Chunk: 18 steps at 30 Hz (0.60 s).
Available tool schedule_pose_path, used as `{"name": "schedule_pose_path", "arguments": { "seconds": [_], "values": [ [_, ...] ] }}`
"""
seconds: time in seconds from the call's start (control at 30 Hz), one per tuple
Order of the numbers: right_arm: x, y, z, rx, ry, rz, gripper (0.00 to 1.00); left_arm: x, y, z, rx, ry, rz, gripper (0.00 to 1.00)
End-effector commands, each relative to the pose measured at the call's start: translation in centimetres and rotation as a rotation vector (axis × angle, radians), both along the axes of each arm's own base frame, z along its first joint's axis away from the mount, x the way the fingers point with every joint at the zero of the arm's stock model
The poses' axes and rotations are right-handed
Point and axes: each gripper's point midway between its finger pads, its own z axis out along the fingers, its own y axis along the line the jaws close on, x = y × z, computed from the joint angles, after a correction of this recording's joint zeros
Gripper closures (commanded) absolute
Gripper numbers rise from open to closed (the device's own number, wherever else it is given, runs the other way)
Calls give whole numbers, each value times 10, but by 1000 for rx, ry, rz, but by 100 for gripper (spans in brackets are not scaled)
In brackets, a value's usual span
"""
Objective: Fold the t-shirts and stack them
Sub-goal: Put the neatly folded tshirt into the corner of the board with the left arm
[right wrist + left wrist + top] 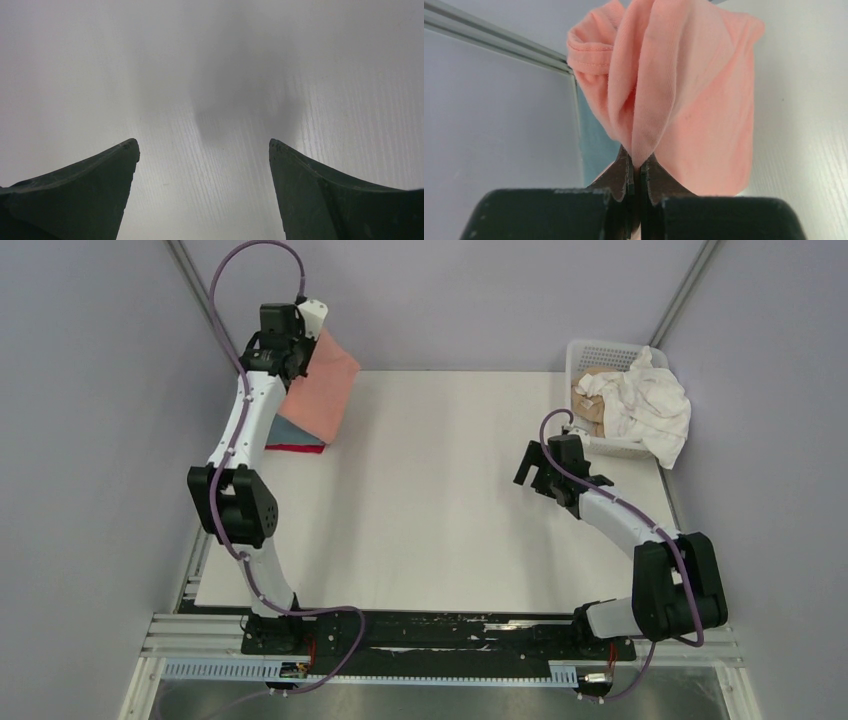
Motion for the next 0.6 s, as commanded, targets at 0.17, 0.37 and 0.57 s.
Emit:
{"name": "schedule_pose_path", "arguments": {
  "seconds": [0.17,0.37,0.57],
  "values": [
    [10,-6,11,-3,-23,-51,0,43,49,-41,-156,20,104,100],
    [6,-7,7,-9,-3,-59,0,48,80,-71,-167,74,140,100],
    [4,-10,9,-19,1,-66,0,47,114,-83,-149,80,277,35]
  ]
}}
